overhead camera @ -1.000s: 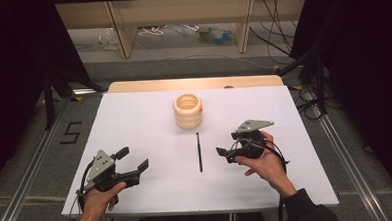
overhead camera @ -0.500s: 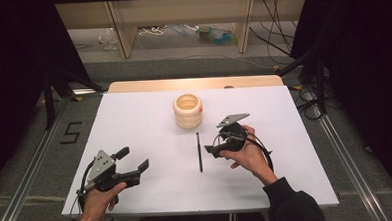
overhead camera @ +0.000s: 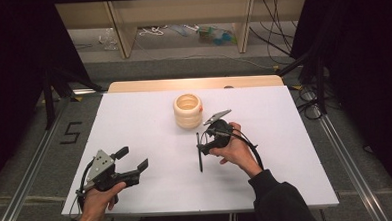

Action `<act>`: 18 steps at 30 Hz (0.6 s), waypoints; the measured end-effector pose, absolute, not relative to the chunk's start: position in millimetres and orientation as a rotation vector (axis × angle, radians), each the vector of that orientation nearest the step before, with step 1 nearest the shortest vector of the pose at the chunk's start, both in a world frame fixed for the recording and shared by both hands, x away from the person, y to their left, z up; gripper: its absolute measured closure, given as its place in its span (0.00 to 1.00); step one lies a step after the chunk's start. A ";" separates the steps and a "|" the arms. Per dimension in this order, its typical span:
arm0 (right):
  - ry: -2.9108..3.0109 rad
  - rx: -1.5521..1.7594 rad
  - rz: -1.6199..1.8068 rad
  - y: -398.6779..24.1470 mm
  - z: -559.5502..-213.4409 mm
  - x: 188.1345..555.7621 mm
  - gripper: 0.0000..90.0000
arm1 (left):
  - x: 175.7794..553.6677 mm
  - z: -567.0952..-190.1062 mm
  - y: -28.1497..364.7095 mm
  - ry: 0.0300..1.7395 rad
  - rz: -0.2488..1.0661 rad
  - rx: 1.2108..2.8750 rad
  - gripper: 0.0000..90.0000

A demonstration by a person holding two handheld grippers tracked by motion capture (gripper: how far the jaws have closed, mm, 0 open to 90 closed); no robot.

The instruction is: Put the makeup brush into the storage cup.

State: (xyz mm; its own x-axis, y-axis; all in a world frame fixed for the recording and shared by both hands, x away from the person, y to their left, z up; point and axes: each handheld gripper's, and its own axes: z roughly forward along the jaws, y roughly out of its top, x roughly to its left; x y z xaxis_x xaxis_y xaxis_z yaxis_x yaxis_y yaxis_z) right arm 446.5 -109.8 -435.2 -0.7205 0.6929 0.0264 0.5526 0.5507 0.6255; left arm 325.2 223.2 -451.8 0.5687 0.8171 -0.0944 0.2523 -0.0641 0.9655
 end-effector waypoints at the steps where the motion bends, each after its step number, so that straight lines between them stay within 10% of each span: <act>1: 2.563 1.046 0.916 -109.8 -435.2 446.5 0.25 | 325.3 -451.8 223.4 0.919 0.593 1.614 0.18; 18: 2.642 0.995 0.748 -87.4 -449.1 461.1 0.27 | 326.0 -451.8 224.1 0.919 0.591 1.613 0.18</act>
State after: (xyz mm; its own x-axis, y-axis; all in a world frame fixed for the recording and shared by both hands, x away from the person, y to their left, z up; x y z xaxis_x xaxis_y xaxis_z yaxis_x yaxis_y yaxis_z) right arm 461.1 -87.4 -449.1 -0.7464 0.6650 -0.0256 0.5527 0.6410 0.5325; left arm 326.0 224.1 -451.8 0.5696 0.8164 -0.0950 0.2526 -0.0639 0.9655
